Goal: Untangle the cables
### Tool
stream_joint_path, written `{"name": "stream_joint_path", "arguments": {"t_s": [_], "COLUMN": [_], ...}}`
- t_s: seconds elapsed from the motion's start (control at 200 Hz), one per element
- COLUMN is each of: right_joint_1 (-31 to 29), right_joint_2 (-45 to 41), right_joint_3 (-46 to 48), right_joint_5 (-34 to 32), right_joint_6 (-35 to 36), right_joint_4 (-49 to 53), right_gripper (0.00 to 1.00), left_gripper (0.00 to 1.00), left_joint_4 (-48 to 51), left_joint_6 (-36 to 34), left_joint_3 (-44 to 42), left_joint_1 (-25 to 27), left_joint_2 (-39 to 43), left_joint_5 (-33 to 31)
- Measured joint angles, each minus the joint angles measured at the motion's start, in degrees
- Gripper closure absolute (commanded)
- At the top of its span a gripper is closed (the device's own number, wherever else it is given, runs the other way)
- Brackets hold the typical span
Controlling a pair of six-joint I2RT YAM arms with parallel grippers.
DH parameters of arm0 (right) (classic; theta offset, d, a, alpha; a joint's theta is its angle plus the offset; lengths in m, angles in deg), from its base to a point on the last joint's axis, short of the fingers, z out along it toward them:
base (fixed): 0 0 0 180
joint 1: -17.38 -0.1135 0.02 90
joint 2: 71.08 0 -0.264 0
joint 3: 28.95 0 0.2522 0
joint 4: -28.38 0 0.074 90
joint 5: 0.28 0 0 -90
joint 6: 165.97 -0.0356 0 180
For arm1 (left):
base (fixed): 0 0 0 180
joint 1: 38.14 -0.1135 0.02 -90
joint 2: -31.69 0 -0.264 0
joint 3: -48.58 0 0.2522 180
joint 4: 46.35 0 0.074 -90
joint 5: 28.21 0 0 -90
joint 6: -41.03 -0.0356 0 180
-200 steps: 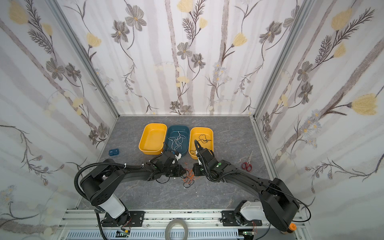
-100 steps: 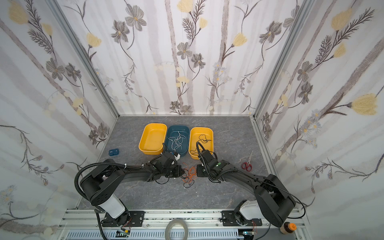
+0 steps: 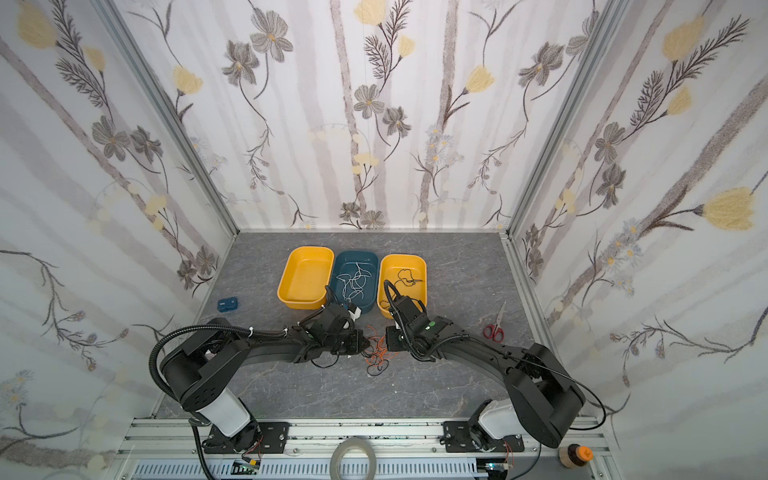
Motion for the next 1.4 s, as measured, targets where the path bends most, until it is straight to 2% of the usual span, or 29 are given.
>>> {"name": "stream_joint_path", "arguments": {"t_s": [0.195,0.485,0.6,0.989,1.404], "right_joint_1": [-0.1,-0.1,-0.1,3.6,15.2], "right_joint_2": [2.6,3.6,1.8,-8.5,-19.6], "right_joint_3": [-0.1,0.2,0.2,0.6,2.4], "right_joint_5": [-0.6,-0.8,-2.2,-8.6,-11.3], "right_joint_6": [0.2,0.2,0.2,1.4,5.0], "right_joint_4": [0.0,-0.5,-0.1,4.8,11.0], "right_gripper": [0.73,0.95,0.99,1.00,1.00], "left_gripper": [0.91,0.92,0.92,0.96,1.00], "left_joint_4": [0.0,0.0,0.0,0.9,3.6], "left_joint_6": [0.1,0.1,0.1,0.1,-0.1], "left_joint_3": [0.0,0.0,-0.3,-1.4,-4.4], "left_joint_1": [0.0,0.0,0.0,-0.1,-1.7], "left_joint_2": [0.0,0.1,0.4,3.2,8.5], "left_joint_5": [0.0,0.0,0.0,-2.2,-5.2]}}
